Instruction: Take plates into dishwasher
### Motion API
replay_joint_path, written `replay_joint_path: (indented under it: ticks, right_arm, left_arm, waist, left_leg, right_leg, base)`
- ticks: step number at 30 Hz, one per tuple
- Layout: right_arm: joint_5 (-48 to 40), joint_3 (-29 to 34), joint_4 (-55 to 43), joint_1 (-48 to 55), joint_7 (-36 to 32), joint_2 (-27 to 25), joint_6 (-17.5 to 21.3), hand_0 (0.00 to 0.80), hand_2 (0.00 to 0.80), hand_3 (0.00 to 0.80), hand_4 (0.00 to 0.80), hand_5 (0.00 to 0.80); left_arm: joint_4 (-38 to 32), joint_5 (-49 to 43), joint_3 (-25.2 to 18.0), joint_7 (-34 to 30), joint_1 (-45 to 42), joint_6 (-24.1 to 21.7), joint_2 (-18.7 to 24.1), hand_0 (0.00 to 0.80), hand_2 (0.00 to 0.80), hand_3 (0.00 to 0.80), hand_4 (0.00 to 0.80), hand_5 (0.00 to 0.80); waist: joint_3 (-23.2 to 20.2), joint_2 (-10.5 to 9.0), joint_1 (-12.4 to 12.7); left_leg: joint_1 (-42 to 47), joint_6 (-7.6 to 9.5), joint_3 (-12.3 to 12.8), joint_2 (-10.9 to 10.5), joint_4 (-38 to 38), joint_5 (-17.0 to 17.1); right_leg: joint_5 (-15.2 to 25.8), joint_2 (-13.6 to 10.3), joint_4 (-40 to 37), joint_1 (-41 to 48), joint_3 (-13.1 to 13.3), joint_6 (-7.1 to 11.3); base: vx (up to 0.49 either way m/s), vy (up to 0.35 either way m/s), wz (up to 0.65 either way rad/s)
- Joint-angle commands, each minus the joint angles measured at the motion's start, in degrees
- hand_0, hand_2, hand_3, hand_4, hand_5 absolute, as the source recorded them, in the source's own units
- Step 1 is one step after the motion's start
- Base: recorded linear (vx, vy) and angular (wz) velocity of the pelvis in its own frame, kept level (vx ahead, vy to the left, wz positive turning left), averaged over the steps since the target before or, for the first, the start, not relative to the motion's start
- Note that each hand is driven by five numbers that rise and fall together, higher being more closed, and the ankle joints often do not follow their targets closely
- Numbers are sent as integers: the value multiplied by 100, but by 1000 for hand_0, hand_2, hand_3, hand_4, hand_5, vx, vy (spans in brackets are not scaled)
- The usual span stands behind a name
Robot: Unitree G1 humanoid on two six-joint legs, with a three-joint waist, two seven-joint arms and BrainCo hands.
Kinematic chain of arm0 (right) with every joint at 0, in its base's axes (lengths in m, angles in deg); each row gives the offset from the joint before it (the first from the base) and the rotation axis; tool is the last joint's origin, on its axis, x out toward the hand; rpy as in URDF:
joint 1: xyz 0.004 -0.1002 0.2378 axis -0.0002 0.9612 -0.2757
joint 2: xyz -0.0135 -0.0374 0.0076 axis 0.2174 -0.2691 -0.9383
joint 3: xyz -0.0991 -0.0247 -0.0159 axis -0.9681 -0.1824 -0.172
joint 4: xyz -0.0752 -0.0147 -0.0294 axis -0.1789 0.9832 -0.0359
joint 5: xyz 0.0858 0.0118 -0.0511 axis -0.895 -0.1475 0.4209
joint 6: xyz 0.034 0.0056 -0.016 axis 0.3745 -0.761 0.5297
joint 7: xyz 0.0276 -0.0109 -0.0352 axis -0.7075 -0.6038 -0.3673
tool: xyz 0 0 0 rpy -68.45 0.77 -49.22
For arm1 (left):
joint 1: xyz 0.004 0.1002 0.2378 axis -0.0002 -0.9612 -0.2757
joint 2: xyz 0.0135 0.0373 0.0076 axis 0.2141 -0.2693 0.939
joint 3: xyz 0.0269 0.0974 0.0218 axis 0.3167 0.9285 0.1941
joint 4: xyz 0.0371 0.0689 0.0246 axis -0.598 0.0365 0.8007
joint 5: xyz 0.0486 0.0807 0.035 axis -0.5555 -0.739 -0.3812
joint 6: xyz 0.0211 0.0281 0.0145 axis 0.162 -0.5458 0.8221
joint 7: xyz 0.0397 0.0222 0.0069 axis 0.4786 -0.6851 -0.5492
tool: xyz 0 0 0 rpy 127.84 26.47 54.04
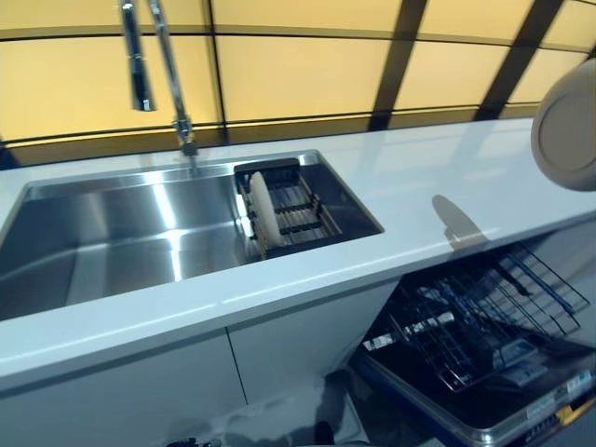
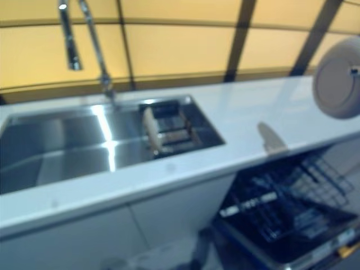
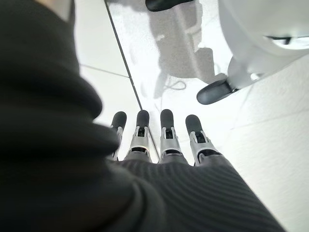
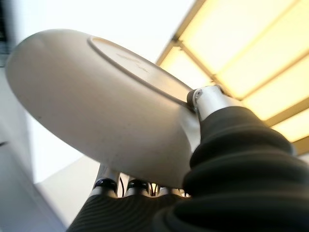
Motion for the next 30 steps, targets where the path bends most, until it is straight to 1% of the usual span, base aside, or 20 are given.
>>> replay_joint_path:
  ticks: [1,3,4,5,8,9,11,12,14,15,16,20,22,29,30]
  right_arm:
    - [435,856,-239,358,-205,-342,668,800,800,800,800,800]
    - [515,1348,-342,992,-327,-352,779,800,800,800,800,800]
    - [556,1461,-377,1172,-357,-356,833,800,800,800,800,800]
    - [636,1831,-466,1652,-419,-361,905,800,800,800,800,800]
    - [717,2380,-558,2407,-527,-323,1066,800,800,800,800,800]
    - [745,2622,-572,2743,-562,-300,1187,800,800,800,800,800]
    - [783,2892,-627,3082,-583,-277,1233,800,800,800,800,800]
    - [811,3206,-687,3533,-577,-203,1376,800,800,800,800,800]
    - [909,3556,-843,4058,-433,-36,1524,800,800,800,800,800]
    - [918,3618,-862,4126,-433,-29,1526,800,800,800,800,800]
    - [1035,3753,-942,4352,-379,67,1613,800,800,800,800,800]
    - [1280,3720,-1072,4477,-221,153,1742,800,800,800,800,800]
    - [1656,3567,-1103,4403,19,211,1931,800,800,800,800,800]
    - [2065,3097,-1293,3921,505,333,1839,800,800,800,800,800]
    - [2127,3040,-1284,3820,592,323,1831,800,800,800,800,800]
  left_arm:
    - [84,-361,-6,-83,196,-140,228,0,0,0,0,0]
    - [87,-396,-12,-89,199,-147,262,0,0,0,0,0]
    - [84,-404,-27,-91,194,-155,263,0,0,0,0,0]
    - [79,-430,-18,-116,203,-158,290,0,0,0,0,0]
    - [71,-453,-56,-125,220,-182,287,0,0,0,0,0]
    - [82,-492,-94,-151,213,-208,282,0,0,0,0,0]
    - [89,-511,-97,-155,214,-230,287,0,0,0,0,0]
    - [99,-558,-141,-166,201,-279,282,0,0,0,0,0]
    - [97,-614,-159,-157,186,-323,261,0,0,0,0,0]
    - [97,-615,-149,-157,190,-326,265,0,0,0,0,0]
    - [105,-647,-158,-163,179,-379,270,0,0,0,0,0]
    - [84,-656,-132,-125,175,-440,262,0,0,0,0,0]
    - [80,-667,-138,-108,190,-482,271,0,0,0,0,0]
    - [-14,-532,-55,-111,247,-578,279,0,0,0,0,0]
    - [-26,-497,-26,-122,249,-627,269,0,0,0,0,0]
  waist:
    - [257,-187,-247]
    - [276,-178,-362]
    - [289,-164,-410]
    - [332,-159,-463]
    - [382,-139,-573]
    - [395,-127,-621]
    - [406,-127,-627]
    - [433,-108,-676]
    - [465,-86,-704]
    - [465,-88,-693]
    - [490,-71,-694]
    - [559,-40,-675]
    - [624,-2,-660]
    - [935,200,-581]
    - [1013,273,-564]
  left_leg:
    - [355,146,-23,184,18,-38]
    - [398,142,71,193,18,-64]
    - [410,142,102,194,18,-69]
    - [462,153,143,198,18,-114]
    - [479,164,215,201,18,-140]
    - [475,170,247,205,18,-147]
    - [466,170,262,207,18,-148]
    - [446,166,290,220,18,-149]
    - [414,161,297,235,21,-146]
    - [411,160,296,236,22,-146]
    - [388,152,291,246,23,-151]
    - [346,150,261,262,33,-160]
    - [286,149,236,261,34,-157]
    - [5,128,111,240,28,-99]
    - [-62,121,77,222,18,-77]
  right_leg:
    - [-83,-242,24,269,178,533]
    - [-45,-250,24,193,230,553]
    - [-30,-254,24,165,248,559]
    - [-30,-256,24,152,261,574]
    - [8,-253,24,57,310,580]
    - [10,-250,26,35,314,579]
    - [11,-248,28,18,314,580]
    - [14,-246,37,-26,304,580]
    - [17,-249,48,-79,282,580]
    - [17,-249,49,-82,281,579]
    - [20,-250,54,-128,272,586]
    - [35,-270,66,-213,244,592]
    - [40,-287,75,-282,223,599]
    - [38,-343,103,-504,106,609]
    - [34,-356,101,-546,72,604]
  base:
    - [-21,-40,-33]
    - [-18,-42,-31]
    - [-13,-30,-33]
    - [-30,-39,-32]
    - [-20,-38,-24]
    - [-31,-49,-13]
    - [-33,-40,-5]
    - [-43,-48,-4]
    - [-43,-64,-12]
    - [-39,-78,-13]
    - [-24,-49,-7]
    - [-27,-71,-1]
    - [-49,-92,2]
    - [-74,-51,7]
    - [-85,0,15]
